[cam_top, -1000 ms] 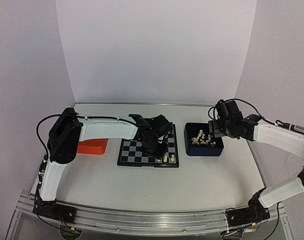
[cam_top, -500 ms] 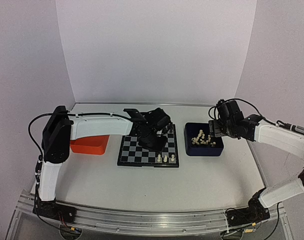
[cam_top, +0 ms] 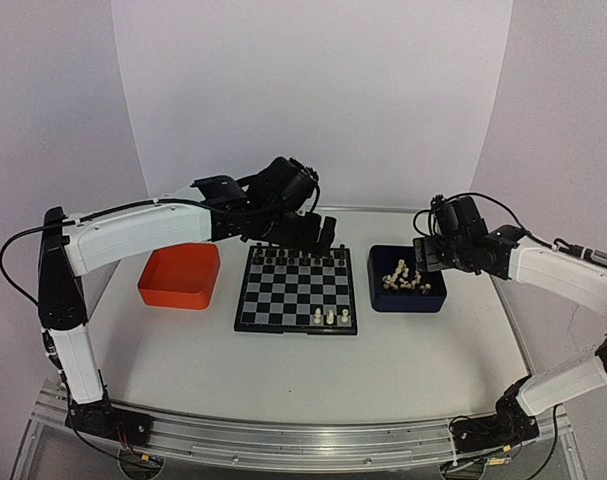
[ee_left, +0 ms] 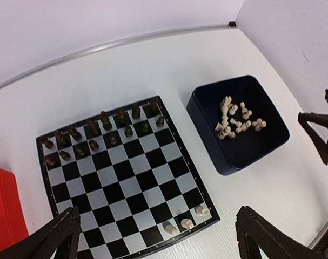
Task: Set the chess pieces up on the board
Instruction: Place the chess piece on the chessboard, then pick up the chess piece from the storage box.
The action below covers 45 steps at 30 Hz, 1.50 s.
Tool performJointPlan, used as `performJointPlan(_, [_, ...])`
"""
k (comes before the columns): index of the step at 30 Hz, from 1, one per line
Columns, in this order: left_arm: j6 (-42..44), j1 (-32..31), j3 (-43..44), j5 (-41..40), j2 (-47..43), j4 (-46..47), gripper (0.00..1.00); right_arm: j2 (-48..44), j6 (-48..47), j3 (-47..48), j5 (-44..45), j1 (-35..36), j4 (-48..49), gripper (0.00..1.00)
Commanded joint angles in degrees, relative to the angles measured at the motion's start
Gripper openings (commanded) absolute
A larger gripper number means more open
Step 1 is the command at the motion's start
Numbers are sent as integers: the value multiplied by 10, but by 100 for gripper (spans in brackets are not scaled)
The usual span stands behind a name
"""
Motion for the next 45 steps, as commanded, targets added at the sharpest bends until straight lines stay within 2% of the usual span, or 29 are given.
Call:
performJointPlan(1, [26,15,20,-49,-39,30,100,13,-12,41,-47,-7,2,91])
performJointPlan(13, [-12,203,-86,85,-76,128,100,118,29,133,-168,-55,-72,91])
performJointPlan(19, [-6,264,-86,127,-50,165,100,179,52,181,-226,-93,-92,91])
performJointPlan(22, [-5,293,-83,148,-40,175,100,208,52,210,-227,-103,-117,90])
performJointPlan(26, [-11,310,-73,152,-21,191,100,238,45,254,-208,-108,-175,90])
performJointPlan(29, [-21,312,-36,153,3,161,100,255,59,279,-220,-110,-204,90])
performJointPlan(32, [-26,312,-16,151,22,147,100,266,69,282,-238,-109,-209,89])
performJointPlan(38, [-29,313,-29,161,34,193,100,287,116,290,-229,-110,-209,84])
performJointPlan(45, [-22,313,0,167,63,206,100,323,151,319,-225,-110,-208,84])
